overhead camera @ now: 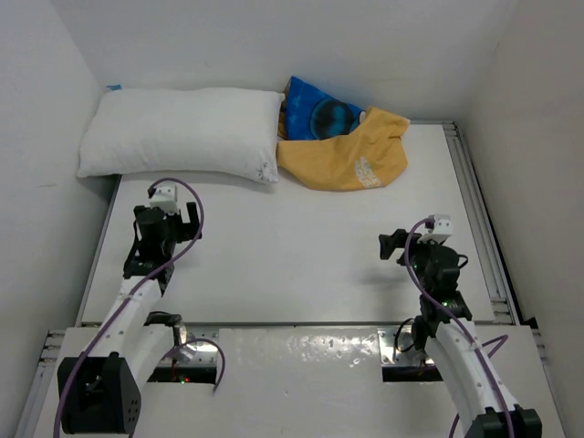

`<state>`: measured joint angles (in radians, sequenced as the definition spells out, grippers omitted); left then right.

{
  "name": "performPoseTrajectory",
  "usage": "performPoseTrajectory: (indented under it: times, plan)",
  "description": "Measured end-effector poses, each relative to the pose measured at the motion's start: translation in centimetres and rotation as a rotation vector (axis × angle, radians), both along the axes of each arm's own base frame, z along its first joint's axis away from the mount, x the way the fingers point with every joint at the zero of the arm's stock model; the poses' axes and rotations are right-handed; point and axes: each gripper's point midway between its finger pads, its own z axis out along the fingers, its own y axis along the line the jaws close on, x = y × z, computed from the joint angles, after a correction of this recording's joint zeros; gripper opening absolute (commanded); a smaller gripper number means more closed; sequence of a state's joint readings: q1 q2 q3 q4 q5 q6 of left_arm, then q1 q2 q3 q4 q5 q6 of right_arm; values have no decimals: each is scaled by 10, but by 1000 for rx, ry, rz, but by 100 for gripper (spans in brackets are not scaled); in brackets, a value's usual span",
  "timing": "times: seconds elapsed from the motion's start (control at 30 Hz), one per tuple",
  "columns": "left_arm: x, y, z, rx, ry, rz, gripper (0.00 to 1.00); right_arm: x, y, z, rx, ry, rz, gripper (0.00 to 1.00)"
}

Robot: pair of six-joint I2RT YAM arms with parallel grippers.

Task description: Put the pillow into the pillowcase

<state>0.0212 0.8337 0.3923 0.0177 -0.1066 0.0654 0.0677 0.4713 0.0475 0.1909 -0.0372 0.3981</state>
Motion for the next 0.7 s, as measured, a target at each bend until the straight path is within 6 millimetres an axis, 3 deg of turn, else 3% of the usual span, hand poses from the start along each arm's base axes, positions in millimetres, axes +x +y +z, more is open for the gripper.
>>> performPoseTrajectory:
  times: [0.13, 0.27, 0.3, 0.33, 0.4, 0.43, 0.47, 0.5, 0.53, 0.57, 0.6, 0.7]
  plan:
    - [-1, -3, -3, -19, 10, -8, 100, 0, 0, -1, -1, 28, 0, 99]
    - [0, -9, -3, 36, 23, -96, 100, 11, 3, 18, 7, 26, 9, 98]
    - [0, -10, -3, 53, 26, -114, 100, 14, 5, 25, 10, 20, 21, 88]
    - [1, -9, -3, 70, 32, -126, 100, 19, 8, 33, 6, 16, 42, 69]
    - [3, -8, -2, 105, 44, -151, 100, 29, 14, 45, -15, 14, 85, 19]
    - [4, -6, -1, 122, 55, -160, 100, 36, 17, 52, -21, 17, 104, 16]
    - [5, -5, 0, 138, 65, -169, 100, 44, 19, 58, -23, 26, 115, 17]
    - [7, -5, 1, 161, 80, -191, 100, 55, 20, 62, -27, 44, 119, 56]
    - [7, -6, 1, 190, 98, -227, 100, 65, 21, 67, -25, 54, 116, 69]
    - [10, -7, 6, 207, 100, -250, 100, 79, 21, 72, -39, 65, 117, 92]
    - [12, -10, 8, 236, 114, -294, 100, 91, 21, 75, -53, 83, 117, 99]
    - [25, -28, 21, 359, 133, -487, 100, 141, 31, 82, -149, 119, 135, 99]
